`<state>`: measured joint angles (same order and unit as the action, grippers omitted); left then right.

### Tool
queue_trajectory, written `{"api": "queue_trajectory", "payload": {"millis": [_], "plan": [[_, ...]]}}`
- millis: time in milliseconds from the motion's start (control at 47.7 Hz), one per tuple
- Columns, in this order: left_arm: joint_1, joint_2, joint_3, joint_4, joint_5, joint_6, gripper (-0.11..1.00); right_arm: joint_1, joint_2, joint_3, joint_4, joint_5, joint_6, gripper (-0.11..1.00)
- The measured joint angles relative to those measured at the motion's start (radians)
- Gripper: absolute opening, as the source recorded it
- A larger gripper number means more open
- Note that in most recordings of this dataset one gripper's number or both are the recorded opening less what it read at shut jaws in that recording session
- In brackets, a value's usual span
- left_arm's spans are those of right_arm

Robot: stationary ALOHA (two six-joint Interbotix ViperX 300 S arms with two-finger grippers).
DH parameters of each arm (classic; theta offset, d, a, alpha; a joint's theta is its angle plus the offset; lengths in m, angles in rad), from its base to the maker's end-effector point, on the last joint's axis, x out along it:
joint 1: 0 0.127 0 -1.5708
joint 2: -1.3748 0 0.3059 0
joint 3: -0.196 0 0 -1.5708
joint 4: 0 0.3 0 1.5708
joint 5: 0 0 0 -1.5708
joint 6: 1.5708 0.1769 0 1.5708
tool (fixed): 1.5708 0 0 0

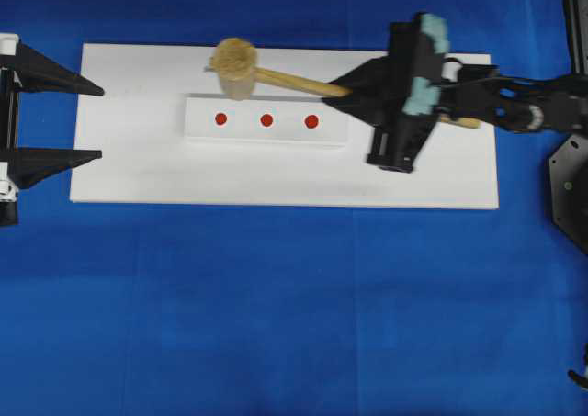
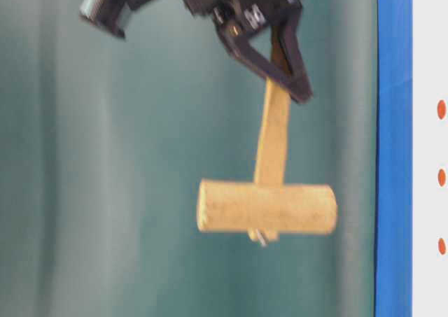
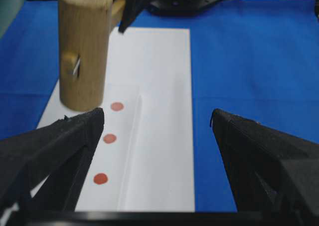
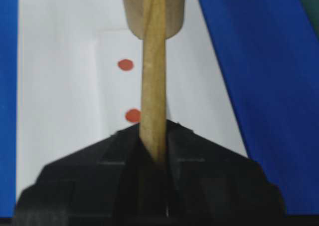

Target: Hit the mark with a hammer.

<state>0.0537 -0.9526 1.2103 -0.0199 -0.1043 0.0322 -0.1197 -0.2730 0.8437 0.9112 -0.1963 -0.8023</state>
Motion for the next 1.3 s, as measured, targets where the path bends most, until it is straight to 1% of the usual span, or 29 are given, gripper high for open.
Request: {"api": "queue_trajectory", "payload": {"millis": [147,336,503,713,755,902,1007,1112,1301], "plan": [[0.000,0.002,0.000,0.000,-0.002,0.000,0.86,0.003,-0.057,0.052,0.002,0.000,0.005,0.02],[0.000,0.000,0.000,0.000,0.000,0.000,0.86,0.009,-0.064,0.063,0.003,0.000,0.005,0.02],[0.000,0.000,0.000,0.000,-0.002,0.000,0.86,0.021,0.011,0.063,0.008,0.000,0.005,0.02],[0.000,0.000,0.000,0.000,-0.002,-0.002,0.86,0.020,0.172,0.071,0.074,-0.015,0.011,0.02],[0.000,0.002,0.000,0.000,0.000,-0.002,0.86,0.018,0.193,0.071,0.080,-0.014,0.011,0.02],[0.002,0.000,0.000,0.000,-0.002,-0.005,0.86,0.018,0.199,0.071,0.084,-0.012,0.006,0.02],[0.002,0.000,0.000,0.000,-0.002,-0.005,0.86,0.018,0.170,0.071,0.084,-0.015,0.002,0.02],[0.002,0.000,0.000,0.000,-0.002,-0.005,0.86,0.020,0.107,0.074,0.086,-0.018,-0.003,0.02],[0.002,-0.002,0.000,0.000,-0.002,-0.006,0.86,0.018,-0.078,0.115,0.080,-0.017,-0.005,0.02]]}}
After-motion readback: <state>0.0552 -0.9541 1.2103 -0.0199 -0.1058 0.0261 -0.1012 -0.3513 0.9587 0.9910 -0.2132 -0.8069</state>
